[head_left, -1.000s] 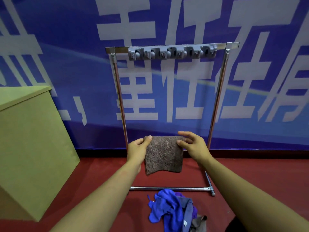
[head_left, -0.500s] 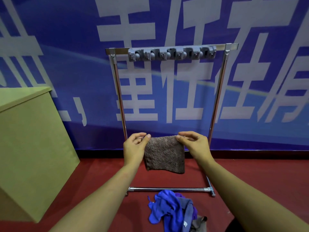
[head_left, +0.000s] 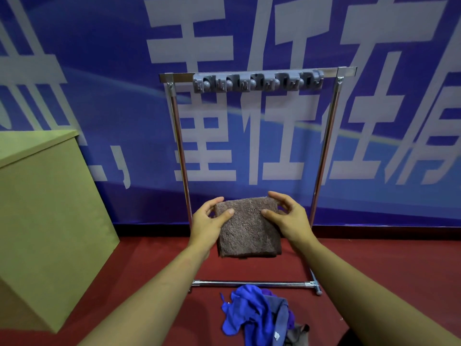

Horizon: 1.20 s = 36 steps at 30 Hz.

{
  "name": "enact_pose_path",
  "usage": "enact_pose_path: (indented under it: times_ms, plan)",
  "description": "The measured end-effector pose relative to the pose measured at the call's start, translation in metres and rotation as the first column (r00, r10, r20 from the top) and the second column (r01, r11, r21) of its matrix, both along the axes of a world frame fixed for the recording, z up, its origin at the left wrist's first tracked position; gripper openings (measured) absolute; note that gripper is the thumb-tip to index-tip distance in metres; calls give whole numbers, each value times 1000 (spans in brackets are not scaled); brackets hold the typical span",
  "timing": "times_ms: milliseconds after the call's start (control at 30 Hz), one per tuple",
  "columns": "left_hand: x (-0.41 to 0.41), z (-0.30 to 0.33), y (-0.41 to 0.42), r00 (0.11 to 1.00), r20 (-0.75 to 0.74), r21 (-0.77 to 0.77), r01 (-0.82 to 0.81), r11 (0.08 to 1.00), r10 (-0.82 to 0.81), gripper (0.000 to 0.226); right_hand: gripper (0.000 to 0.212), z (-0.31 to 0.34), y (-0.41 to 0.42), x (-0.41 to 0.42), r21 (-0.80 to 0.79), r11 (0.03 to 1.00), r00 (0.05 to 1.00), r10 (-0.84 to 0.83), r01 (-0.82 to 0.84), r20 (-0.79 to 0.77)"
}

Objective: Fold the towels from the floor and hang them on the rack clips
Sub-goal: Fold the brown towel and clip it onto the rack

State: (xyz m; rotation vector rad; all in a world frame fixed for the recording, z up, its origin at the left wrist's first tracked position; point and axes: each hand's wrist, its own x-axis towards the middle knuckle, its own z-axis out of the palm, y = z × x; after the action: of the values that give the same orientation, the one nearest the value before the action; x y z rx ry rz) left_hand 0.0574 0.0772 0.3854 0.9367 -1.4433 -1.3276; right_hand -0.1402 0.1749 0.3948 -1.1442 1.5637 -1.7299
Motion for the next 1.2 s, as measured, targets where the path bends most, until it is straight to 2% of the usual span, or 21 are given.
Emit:
enact_pose_path:
  times_ms: [367,500,767,900,1000,1200]
  plan:
    - [-6,1,2,1000,-29,7,6,1000,-5,58,57,2,3,1,3,998,998,-68,68,11]
    - [-6,3,4,999,-36,10,9,1000,-9,58,60,2,3,1,14,998,996,-67,66,57]
    - [-4,-7,-2,999,41,-1,10,1000,-10,43,36,-1,5,2,25,1000,996,10,-12,86]
    - [-1,-7,0,989,145,-49,-6,999,14,30,18,-5,3,0,45,998,996,-37,40,-77]
    - [-2,-9,2,984,165,-61,-63,996,72,25,16,-9,0,2,52,996,992,-63,69,-106]
    - [-5,-12,2,998,60,137,-28,990,20,17,18,-11,-2,4,59,996,995,-54,59,-87]
